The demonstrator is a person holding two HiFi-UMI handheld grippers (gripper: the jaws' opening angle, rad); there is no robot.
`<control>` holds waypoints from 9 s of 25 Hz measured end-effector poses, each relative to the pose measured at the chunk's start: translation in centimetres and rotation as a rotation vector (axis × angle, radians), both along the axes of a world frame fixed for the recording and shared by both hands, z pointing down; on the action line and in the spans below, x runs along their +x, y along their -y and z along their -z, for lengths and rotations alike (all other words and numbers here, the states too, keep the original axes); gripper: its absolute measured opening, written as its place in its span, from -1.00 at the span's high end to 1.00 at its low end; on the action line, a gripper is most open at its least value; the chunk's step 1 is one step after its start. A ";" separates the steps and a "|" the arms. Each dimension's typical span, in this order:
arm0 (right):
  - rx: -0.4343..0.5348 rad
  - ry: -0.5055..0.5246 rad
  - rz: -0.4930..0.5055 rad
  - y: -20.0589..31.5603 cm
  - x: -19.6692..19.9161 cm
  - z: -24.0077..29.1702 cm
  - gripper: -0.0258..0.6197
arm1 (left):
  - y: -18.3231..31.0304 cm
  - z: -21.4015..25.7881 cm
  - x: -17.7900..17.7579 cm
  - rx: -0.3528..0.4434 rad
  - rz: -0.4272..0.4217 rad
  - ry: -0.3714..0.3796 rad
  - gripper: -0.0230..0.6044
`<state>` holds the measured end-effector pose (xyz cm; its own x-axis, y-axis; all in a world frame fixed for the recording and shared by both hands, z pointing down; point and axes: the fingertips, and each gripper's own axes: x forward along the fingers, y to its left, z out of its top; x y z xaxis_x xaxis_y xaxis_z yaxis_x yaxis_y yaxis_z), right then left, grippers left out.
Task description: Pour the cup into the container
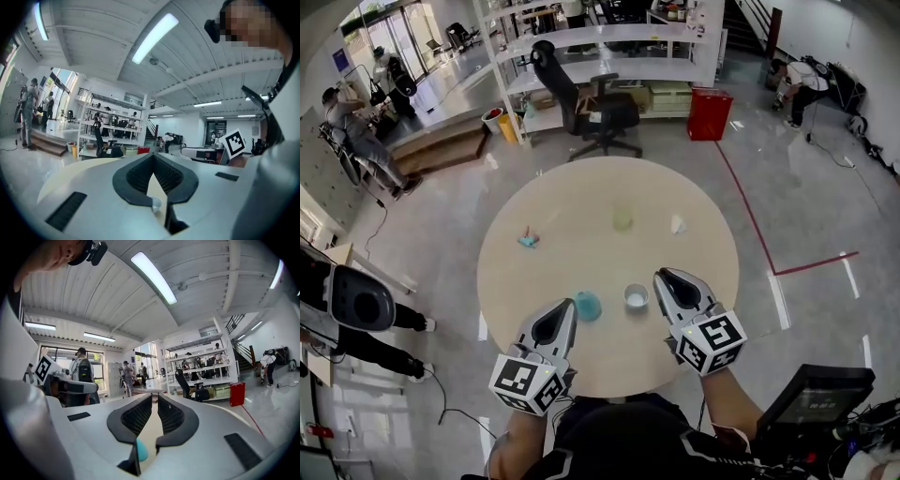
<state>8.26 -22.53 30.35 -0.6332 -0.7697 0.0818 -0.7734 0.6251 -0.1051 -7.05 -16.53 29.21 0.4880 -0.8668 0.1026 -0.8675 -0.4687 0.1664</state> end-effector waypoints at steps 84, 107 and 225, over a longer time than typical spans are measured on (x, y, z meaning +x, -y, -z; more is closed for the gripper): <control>-0.275 -0.682 0.298 4.8 -11.4 -22.5 -0.06 | 2.2 -18.1 -10.0 -0.279 0.146 0.001 0.93; -0.257 -0.923 0.328 5.2 -12.2 -24.1 -0.06 | 0.9 -19.0 -9.8 -0.297 0.112 -0.012 0.92; -0.435 -0.362 0.139 4.0 -3.8 -30.2 -0.09 | 3.9 -23.8 -6.8 -0.473 0.113 0.024 0.92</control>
